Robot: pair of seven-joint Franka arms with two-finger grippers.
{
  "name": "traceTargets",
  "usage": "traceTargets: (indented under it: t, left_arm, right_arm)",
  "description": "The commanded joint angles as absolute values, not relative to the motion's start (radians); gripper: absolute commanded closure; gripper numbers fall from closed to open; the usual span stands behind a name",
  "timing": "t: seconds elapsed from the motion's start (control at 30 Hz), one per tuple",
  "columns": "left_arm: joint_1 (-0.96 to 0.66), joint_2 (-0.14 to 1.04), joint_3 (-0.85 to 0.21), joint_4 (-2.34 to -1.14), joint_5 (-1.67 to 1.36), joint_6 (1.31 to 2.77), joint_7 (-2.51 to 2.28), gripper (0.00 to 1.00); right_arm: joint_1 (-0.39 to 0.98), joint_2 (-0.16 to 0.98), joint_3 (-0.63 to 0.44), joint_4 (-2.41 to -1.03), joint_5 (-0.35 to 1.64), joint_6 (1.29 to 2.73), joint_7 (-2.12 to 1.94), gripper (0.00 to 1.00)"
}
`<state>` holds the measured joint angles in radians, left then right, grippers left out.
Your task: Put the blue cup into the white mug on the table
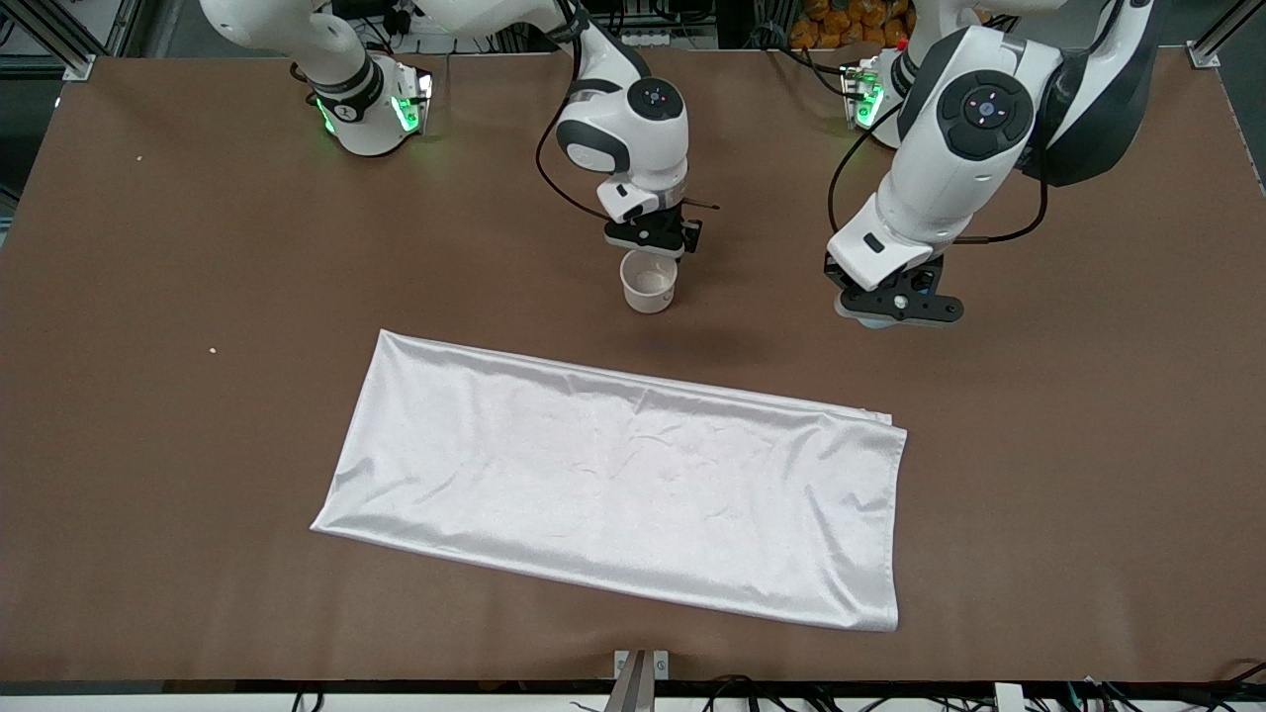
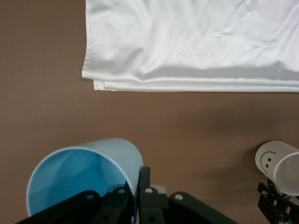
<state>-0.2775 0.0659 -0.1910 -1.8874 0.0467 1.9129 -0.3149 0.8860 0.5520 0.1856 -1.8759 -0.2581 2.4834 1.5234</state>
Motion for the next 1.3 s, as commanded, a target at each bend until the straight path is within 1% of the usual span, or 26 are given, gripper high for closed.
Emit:
traceTargets:
  t: [0.0, 0.33, 0.63, 0.83, 1.07, 1.27]
  left_arm:
    - [-0.281, 0.055, -0.199, -1.896, 0.064, 1.91, -0.333, 1.0]
    - [-0.284, 0.061, -0.218, -1.89, 0.064, 1.91, -0.334, 1.0]
    - [-0.295, 0.072, -0.244, -1.884, 0.064, 1.91, -0.36, 1.0]
    - [-0.302, 0.078, -0.259, -1.881, 0.066, 1.91, -0.383, 1.0]
    - [-0.318, 0.09, -0.284, -1.879, 0.067, 1.911, -0.42, 1.0]
    - [-0.365, 0.121, -0.296, -1.849, 0.071, 1.911, -0.512, 1.0]
  right_arm:
    - [0.882, 0.512, 0.184, -1.867, -0.282, 2.445, 1.545, 0.0]
    - [0.856, 0.463, 0.187, -1.845, -0.272, 2.369, 1.528, 0.0]
    - [0.83, 0.448, 0.186, -1.836, -0.272, 2.349, 1.516, 0.0]
    - [0.744, 0.449, 0.186, -1.838, -0.272, 2.347, 1.401, 0.0]
    - [0.595, 0.449, 0.186, -1.836, -0.272, 2.347, 1.217, 0.0]
    - [0.444, 0.456, 0.183, -1.839, -0.27, 2.347, 0.999, 0.0]
